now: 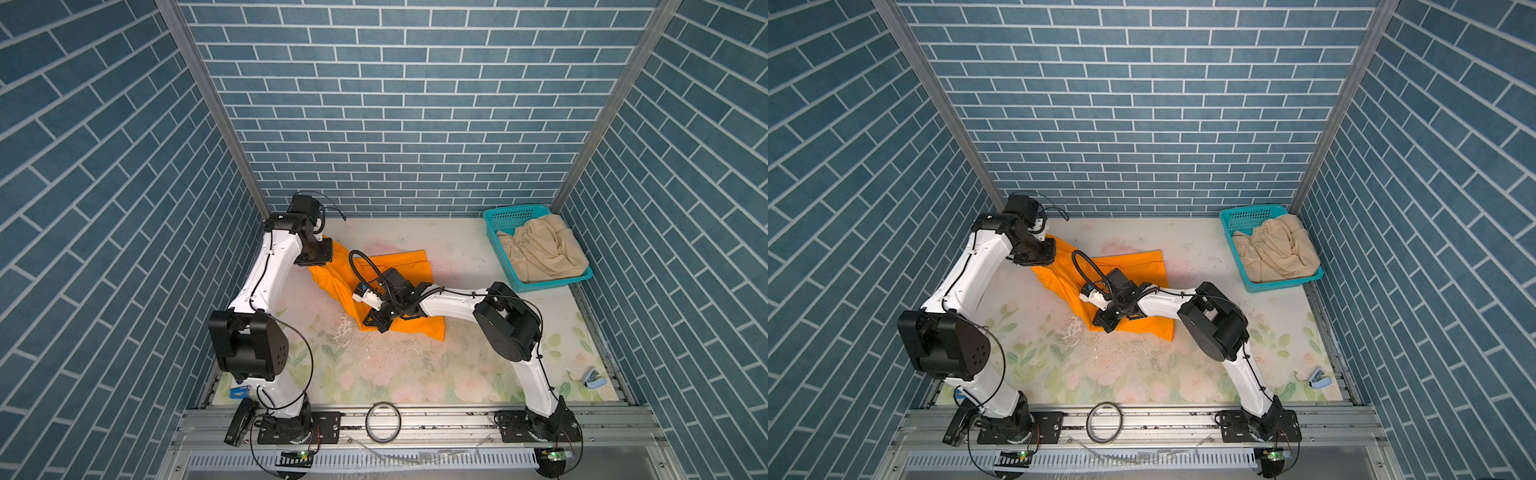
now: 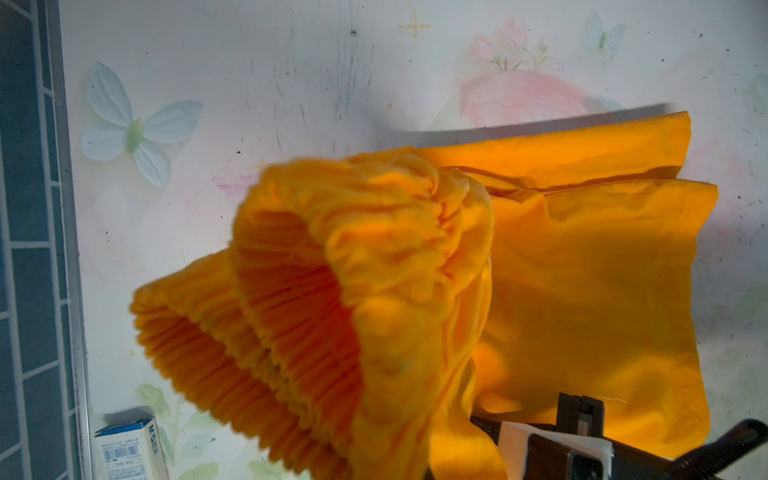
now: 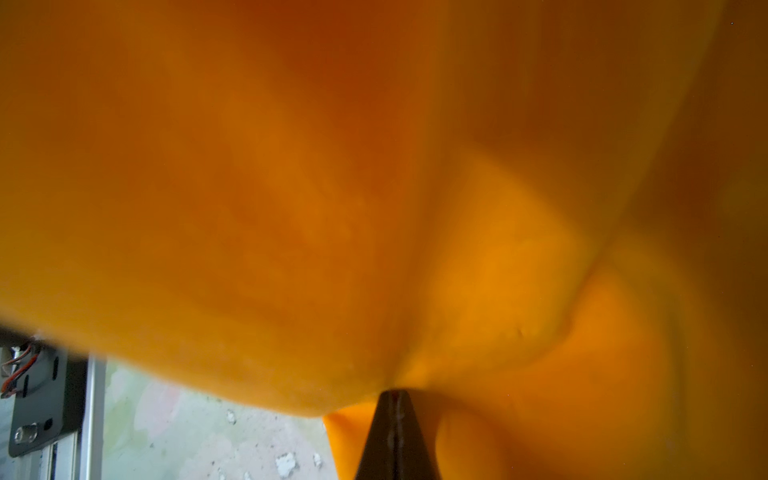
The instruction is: Fold and stack the shorts
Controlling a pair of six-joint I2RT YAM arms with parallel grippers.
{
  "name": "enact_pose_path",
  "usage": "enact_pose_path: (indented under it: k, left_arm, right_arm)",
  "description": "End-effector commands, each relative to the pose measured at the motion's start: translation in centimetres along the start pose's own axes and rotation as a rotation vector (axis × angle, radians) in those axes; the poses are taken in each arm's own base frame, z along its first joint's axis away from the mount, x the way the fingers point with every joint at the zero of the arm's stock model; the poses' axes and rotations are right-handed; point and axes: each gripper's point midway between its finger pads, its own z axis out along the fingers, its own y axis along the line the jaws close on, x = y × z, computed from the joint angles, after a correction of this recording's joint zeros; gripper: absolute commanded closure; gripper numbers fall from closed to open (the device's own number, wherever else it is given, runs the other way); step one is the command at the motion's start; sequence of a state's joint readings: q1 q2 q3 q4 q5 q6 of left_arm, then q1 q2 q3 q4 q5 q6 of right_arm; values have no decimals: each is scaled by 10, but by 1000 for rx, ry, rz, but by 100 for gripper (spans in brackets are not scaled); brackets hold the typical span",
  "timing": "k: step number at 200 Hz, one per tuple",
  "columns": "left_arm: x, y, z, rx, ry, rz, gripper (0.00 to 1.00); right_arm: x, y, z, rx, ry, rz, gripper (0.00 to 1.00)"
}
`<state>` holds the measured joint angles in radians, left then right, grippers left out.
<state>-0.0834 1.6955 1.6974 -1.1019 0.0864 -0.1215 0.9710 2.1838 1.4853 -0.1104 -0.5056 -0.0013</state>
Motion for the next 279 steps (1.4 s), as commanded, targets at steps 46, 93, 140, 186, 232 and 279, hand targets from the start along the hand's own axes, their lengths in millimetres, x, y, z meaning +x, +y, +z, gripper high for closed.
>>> enact_pose_path:
  k: [46,93,140,186,232,279]
  left_arm:
    - [3,-15,-8,-124,76,100,100]
    - [-1,-65,1,-97,105,190,100]
    - [-2,-114,12,-67,113,256,100]
    - [15,-167,35,-30,159,328,100]
    - [32,-199,60,4,196,350,100]
    - [45,-235,90,66,206,356,100]
  right_arm:
    - [-19,-20,-42,39,-148,139,93]
    - [65,-52,-112,271,-105,291,93]
    - [121,-46,-119,317,-60,373,100]
    - [131,-46,-113,300,-88,402,100]
    - [129,-43,-110,278,-114,397,100]
    - [127,-41,-109,259,-135,399,100]
